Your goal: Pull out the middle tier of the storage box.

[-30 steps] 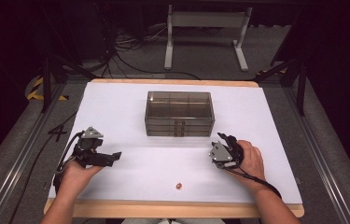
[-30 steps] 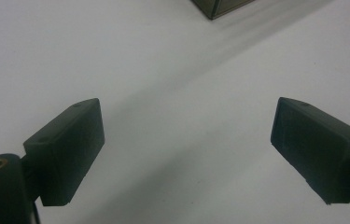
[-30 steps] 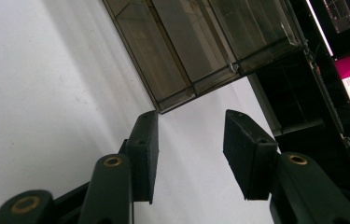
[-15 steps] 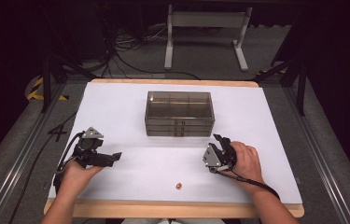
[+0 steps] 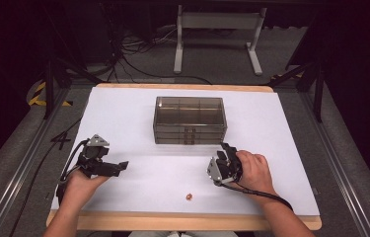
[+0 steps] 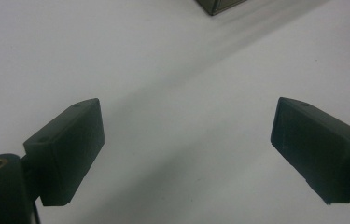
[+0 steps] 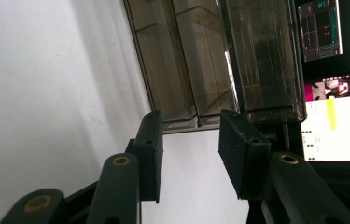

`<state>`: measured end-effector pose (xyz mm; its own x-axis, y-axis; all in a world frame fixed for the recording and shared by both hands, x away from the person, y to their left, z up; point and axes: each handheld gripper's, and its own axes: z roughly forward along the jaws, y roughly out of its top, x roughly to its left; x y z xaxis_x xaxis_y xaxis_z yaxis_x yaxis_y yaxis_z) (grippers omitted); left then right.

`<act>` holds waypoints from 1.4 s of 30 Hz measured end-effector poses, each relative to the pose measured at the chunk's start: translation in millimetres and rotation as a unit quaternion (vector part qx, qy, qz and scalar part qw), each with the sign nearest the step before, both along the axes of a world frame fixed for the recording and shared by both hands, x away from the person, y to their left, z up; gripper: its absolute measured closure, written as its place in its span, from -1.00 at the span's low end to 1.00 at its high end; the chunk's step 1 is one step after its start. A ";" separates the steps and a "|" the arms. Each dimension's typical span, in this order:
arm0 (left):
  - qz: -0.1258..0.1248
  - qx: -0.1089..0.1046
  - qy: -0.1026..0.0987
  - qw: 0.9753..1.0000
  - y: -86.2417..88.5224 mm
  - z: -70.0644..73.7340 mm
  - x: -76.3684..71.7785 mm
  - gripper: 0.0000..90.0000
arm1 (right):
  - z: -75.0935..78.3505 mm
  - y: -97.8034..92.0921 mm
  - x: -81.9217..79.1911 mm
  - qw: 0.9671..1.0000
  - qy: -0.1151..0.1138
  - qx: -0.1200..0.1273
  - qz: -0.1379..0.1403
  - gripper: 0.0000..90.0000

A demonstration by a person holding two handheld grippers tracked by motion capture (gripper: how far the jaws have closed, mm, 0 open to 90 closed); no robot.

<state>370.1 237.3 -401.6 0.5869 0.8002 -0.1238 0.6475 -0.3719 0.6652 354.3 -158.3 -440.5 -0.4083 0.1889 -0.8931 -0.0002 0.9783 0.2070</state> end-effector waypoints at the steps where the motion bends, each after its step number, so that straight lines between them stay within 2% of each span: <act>1: 0.000 0.001 0.000 1.000 -0.1 -0.1 0.0 -0.77 | -0.6 1.5 -0.1 1.000 -0.001 -0.004 0.003 0.38; 8: -0.003 0.005 0.003 1.000 -0.8 -0.2 0.1 -0.77 | -2.6 12.0 -1.5 0.999 -0.005 -0.033 0.005 0.40; 11: -0.005 0.006 0.005 1.000 -0.9 -0.3 0.3 -0.77 | -4.2 15.6 -2.3 0.999 -0.004 -0.036 0.004 0.40; 19: -0.004 0.005 0.006 1.000 -1.1 -0.9 0.6 -0.77 | -6.6 26.6 0.0 0.998 -0.004 -0.065 0.006 0.41; 32: -0.005 0.006 0.005 1.000 -1.3 0.2 0.1 -0.76 | -5.6 45.6 -0.3 0.996 -0.020 -0.081 0.009 0.45; 42: -0.006 0.007 0.006 1.000 -1.7 0.5 -0.3 -0.76 | -4.6 62.9 6.5 0.996 -0.029 -0.078 0.019 0.48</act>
<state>369.8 235.6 -401.1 0.5955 0.7945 -0.1192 0.6505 -0.3897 0.6520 360.7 -95.4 -445.1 -0.3600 0.0308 -0.9325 -0.0446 0.9977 0.0502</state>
